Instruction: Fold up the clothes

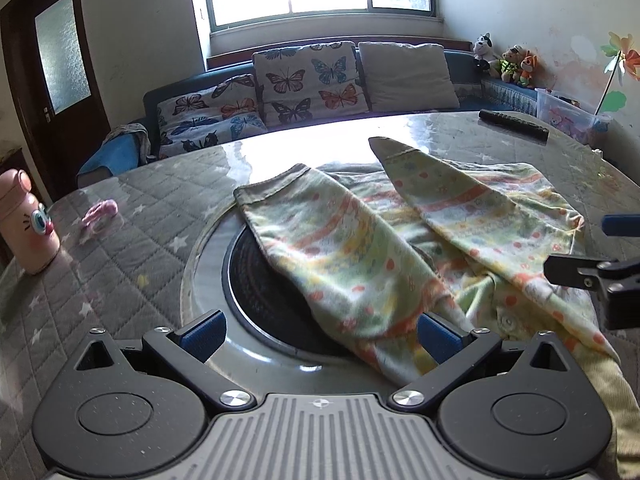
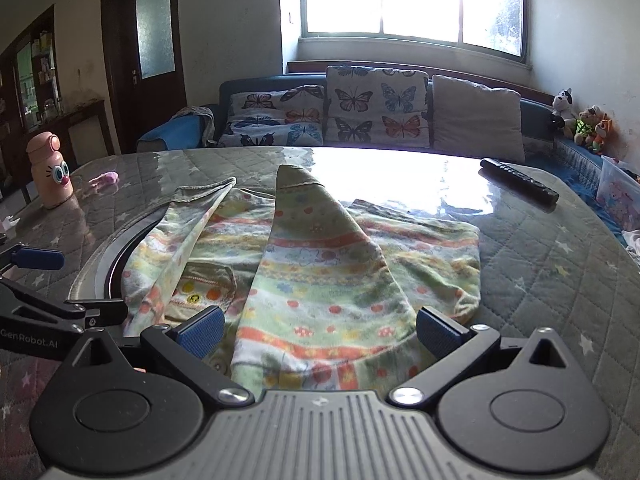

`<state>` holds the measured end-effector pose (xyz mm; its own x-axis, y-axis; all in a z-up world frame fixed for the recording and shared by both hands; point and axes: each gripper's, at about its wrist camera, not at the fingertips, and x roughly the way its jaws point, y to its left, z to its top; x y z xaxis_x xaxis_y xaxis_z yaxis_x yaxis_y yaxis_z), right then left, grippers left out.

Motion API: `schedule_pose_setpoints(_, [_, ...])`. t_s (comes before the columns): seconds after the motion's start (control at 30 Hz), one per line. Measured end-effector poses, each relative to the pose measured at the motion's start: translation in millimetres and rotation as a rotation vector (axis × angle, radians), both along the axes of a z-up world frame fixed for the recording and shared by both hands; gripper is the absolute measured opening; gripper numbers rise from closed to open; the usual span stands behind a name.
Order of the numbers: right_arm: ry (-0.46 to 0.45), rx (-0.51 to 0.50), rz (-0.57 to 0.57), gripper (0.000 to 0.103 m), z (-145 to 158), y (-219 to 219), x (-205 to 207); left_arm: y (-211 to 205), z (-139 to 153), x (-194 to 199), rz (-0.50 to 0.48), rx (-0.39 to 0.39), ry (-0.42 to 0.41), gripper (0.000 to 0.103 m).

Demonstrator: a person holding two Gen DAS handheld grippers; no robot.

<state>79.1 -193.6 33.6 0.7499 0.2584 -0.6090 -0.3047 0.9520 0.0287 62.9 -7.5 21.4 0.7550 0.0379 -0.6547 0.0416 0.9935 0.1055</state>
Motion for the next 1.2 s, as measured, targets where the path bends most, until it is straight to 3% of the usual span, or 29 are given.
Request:
schedule_pose_setpoints(0.6, [0.009, -0.048, 0.057, 0.102, -2.2, 20.4, 67.4, -7.8, 0.6, 42.8, -0.015, 0.014, 0.019, 0.103])
schedule_pose_setpoints(0.87, [0.014, -0.062, 0.069, 0.087, -6.2, 24.9, 123.1, -4.5, 4.1, 63.2, -0.013, 0.022, 0.008, 0.103])
schedule_pose_setpoints(1.0, [0.029, -0.054, 0.074, 0.081, -13.5, 29.7, 155.9, 2.3, 2.8, 81.3, 0.002, -0.01, 0.029, 0.103])
schedule_pose_setpoints(1.2, [0.081, -0.049, 0.11, 0.055, -28.7, 39.0, 183.9, 4.3, 2.4, 111.0, 0.017, -0.037, 0.043, 0.096])
